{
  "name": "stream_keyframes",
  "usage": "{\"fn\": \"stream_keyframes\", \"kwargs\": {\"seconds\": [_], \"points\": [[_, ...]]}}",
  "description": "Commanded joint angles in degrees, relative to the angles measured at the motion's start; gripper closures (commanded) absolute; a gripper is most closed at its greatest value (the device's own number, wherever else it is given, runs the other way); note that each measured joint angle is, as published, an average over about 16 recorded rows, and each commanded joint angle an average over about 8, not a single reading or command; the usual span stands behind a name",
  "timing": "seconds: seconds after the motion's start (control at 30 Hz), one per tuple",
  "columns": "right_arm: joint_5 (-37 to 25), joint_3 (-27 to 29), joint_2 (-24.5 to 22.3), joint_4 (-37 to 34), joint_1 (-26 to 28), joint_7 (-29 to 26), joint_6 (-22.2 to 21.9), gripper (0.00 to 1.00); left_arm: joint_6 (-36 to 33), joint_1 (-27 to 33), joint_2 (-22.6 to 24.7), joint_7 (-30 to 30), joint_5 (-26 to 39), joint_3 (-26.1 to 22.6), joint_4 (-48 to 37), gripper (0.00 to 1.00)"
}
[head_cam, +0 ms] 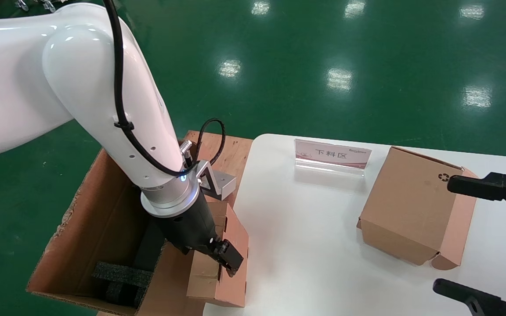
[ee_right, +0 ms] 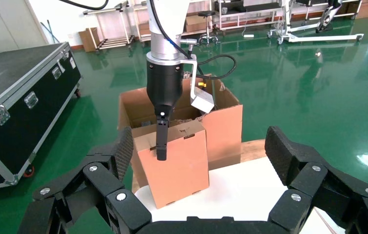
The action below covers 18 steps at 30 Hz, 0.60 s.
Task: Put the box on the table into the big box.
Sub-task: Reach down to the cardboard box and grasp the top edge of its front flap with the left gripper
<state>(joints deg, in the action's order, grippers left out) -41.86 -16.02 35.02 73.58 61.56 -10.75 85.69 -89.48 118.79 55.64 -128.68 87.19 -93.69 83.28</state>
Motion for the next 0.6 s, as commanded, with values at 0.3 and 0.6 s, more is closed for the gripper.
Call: {"fn": "stream_keyframes", "kwargs": {"seconds": [0.3,0.6], "points": [[0.0,0.0,0.0,0.0,0.0,0.0,0.0,0.0,0.1,-0.2,0.2,-0.2,0.1,-0.1,0.0,1.0],[0.0,0.0,0.0,0.0,0.0,0.0,0.0,0.0,0.1,-0.2,0.2,-0.2,0.2,-0.2,0.0,1.0]]}}
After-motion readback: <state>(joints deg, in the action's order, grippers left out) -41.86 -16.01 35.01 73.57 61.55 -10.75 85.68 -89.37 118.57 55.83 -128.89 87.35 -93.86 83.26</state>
